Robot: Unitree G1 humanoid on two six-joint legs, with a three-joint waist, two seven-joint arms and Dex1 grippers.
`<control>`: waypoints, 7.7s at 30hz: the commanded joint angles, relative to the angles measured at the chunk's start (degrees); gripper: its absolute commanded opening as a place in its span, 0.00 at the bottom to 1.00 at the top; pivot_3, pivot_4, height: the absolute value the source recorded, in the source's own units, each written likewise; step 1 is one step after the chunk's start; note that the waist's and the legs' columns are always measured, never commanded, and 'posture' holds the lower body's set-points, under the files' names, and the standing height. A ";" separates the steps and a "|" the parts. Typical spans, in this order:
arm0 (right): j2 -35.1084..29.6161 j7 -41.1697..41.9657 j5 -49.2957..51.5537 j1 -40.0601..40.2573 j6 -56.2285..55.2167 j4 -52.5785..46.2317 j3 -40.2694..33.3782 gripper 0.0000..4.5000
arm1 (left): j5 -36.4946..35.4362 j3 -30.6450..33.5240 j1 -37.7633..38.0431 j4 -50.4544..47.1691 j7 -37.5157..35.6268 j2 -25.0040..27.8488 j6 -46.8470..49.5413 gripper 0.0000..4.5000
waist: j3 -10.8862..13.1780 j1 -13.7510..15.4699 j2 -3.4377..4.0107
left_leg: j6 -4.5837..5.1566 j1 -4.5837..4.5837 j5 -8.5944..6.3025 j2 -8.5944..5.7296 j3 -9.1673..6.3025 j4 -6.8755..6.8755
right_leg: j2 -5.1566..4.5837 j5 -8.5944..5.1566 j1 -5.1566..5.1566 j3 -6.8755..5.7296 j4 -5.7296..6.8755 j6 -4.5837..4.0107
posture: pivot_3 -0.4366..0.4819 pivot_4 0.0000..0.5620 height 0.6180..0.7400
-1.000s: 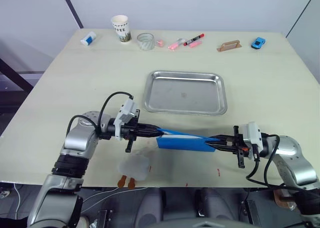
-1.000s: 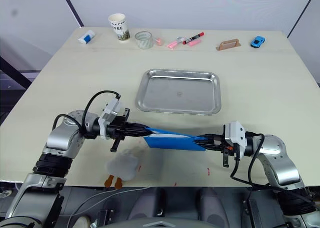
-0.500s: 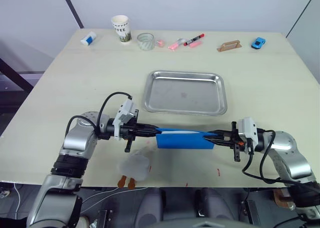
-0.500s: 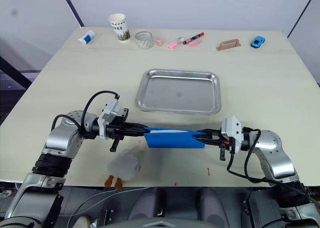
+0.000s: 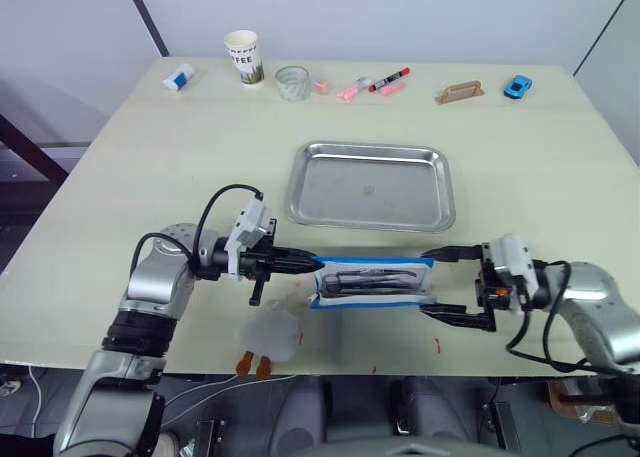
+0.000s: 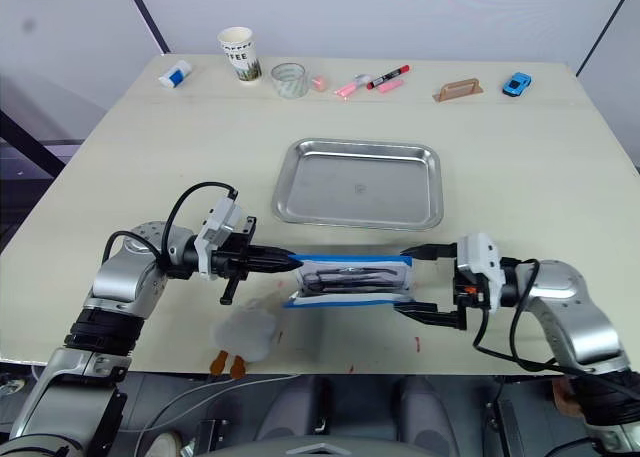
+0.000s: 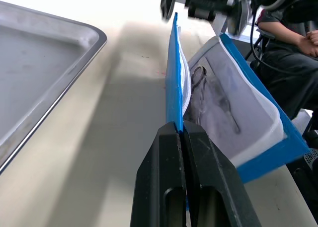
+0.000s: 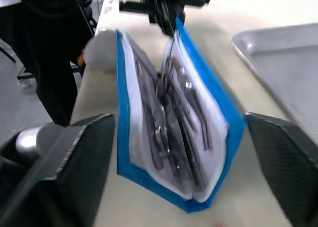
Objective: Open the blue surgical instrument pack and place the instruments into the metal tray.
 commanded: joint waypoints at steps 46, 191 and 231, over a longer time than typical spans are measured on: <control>2.50 -5.85 -13.10 6.73 0.52 2.21 12.62 0.00 | 16.48 -3.14 -4.49 12.24 18.80 -8.58 -8.92 0.07 | -0.07 0.25 -0.05 | 0.00 0.09 0.00 0.00 -0.10 0.09 | 0.02 0.00 0.19 -0.08 -0.01 0.01 | 0.48 0.27 0.98; 9.99 -2.39 -21.02 -1.33 -20.17 28.82 13.48 0.98 | 7.52 -2.60 -6.58 9.04 0.47 -1.28 -14.60 1.00 | -0.25 -0.05 -0.45 | 0.00 0.30 -0.01 0.16 -0.10 0.12 | 0.28 -0.01 0.34 0.04 -0.03 -0.03 | 0.48 0.27 0.98; 11.35 -4.36 -21.34 -1.22 -21.18 29.80 14.70 1.00 | 19.92 -9.20 -15.97 24.14 0.83 -11.09 -23.52 0.46 | -0.28 -1.43 -0.46 | 0.00 0.31 -0.01 0.17 -0.20 0.10 | 0.34 0.00 0.36 0.04 -0.03 -0.04 | 0.48 0.27 0.98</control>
